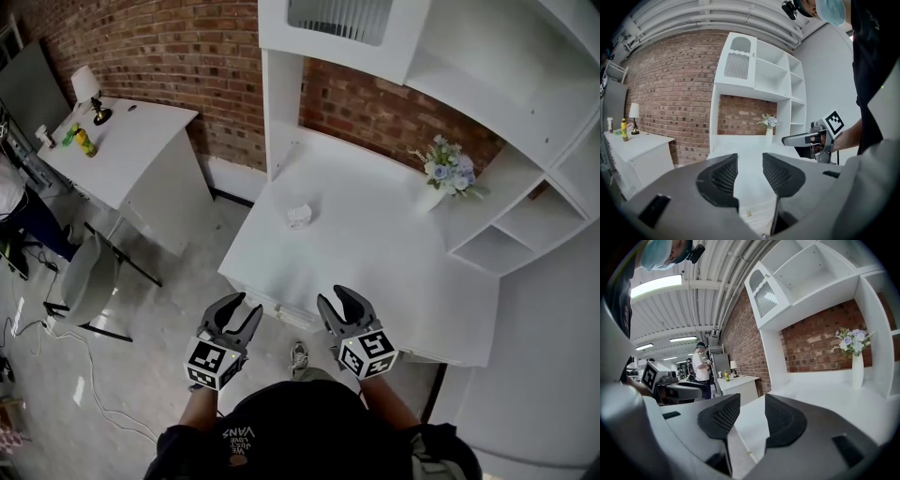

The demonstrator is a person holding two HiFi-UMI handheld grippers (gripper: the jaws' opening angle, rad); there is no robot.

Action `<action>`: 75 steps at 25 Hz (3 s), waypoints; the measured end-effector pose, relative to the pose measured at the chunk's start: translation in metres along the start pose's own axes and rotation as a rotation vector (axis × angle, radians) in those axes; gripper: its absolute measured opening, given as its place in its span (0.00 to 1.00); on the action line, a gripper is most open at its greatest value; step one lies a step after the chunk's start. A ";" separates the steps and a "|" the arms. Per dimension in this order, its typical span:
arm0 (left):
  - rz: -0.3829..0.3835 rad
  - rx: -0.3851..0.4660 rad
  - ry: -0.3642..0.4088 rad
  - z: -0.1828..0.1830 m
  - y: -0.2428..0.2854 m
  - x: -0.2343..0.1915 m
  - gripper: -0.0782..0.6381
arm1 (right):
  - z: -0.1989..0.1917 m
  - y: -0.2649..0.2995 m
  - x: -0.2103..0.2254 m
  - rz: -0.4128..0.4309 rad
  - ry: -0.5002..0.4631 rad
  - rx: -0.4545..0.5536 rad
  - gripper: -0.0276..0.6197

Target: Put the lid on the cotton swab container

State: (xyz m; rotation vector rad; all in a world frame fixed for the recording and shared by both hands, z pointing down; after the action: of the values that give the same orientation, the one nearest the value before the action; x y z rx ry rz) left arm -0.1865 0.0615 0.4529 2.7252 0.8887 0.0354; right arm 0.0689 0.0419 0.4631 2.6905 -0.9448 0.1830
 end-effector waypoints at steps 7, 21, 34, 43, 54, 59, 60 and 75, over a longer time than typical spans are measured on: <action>0.019 -0.001 0.002 0.015 0.066 -0.010 0.31 | 0.008 0.029 0.054 0.032 0.005 -0.019 0.26; -0.060 -0.065 0.043 0.029 0.145 -0.064 0.34 | 0.009 0.084 0.104 0.003 0.006 -0.067 0.26; -0.340 -0.138 0.187 0.043 0.223 -0.140 0.38 | -0.001 0.154 0.112 -0.182 0.054 -0.093 0.28; -0.518 -0.205 0.298 0.032 0.264 -0.165 0.40 | -0.018 0.192 0.123 -0.242 0.034 -0.144 0.29; -0.682 -0.248 0.357 0.029 0.309 -0.175 0.43 | -0.041 0.228 0.144 -0.238 -0.001 -0.239 0.37; -0.749 -0.244 0.393 0.034 0.325 -0.173 0.43 | -0.046 0.239 0.151 -0.172 -0.047 -0.254 0.38; -0.760 -0.244 0.405 0.034 0.328 -0.171 0.43 | -0.048 0.241 0.153 -0.162 -0.056 -0.258 0.39; -0.873 -0.304 0.557 0.021 0.343 -0.155 0.43 | -0.056 0.259 0.157 -0.087 -0.104 -0.271 0.39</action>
State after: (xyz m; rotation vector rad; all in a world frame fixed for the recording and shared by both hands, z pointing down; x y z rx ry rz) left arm -0.1131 -0.2993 0.5327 1.8595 1.9503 0.7004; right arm 0.0271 -0.2268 0.6074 2.5017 -0.8140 -0.0974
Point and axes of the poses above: the fingertips, and each gripper's own axes: y forward along the fingers, x to its right, z out of its top, the point moved 9 cm from there along -y, backward along the fingers, and after that the axes turned 3 degrees about z, right-handed, at the moved point
